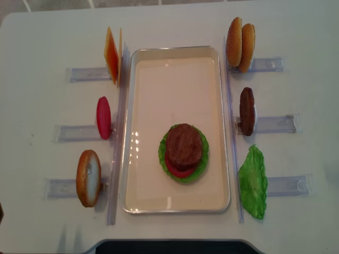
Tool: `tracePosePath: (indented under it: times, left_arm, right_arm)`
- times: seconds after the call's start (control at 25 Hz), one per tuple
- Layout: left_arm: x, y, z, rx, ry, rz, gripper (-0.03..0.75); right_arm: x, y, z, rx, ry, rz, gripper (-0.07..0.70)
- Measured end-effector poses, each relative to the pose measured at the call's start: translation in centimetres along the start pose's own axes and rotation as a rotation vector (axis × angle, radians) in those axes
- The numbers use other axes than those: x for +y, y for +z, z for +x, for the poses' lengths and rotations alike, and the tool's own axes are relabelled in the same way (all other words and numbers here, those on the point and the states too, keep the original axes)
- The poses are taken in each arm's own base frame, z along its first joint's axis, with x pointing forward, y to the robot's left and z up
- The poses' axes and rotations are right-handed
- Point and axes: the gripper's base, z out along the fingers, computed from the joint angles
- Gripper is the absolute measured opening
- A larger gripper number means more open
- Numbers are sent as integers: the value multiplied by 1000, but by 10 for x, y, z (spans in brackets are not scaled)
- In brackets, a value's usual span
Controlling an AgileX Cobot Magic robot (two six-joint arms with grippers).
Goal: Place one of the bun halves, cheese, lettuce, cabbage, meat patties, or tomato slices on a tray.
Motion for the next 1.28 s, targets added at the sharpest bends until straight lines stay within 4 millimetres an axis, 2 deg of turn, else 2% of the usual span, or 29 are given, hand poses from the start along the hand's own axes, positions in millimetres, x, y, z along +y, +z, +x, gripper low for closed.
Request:
tracePosePath:
  times: [0.2,0.44,0.76,1.0,1.28]
  left_arm:
    - [0,0,0,0,0,0,277]
    - [0,0,0,0,1,0,256]
    - [0,0,0,0,1,0,251]
    - [0,0,0,0,1,0,246]
    - [0,0,0,0,1,0,243]
  right_arm:
    - [-8,-27,45,-160,29,-19,358]
    - [-15,-48,90,-350,59,-37,358]
    - [-17,-42,143,-507,61,-57,358]
    - [-7,-37,162,-564,-13,-164,354]
    - [-1,-21,165,-519,-61,-193,321]
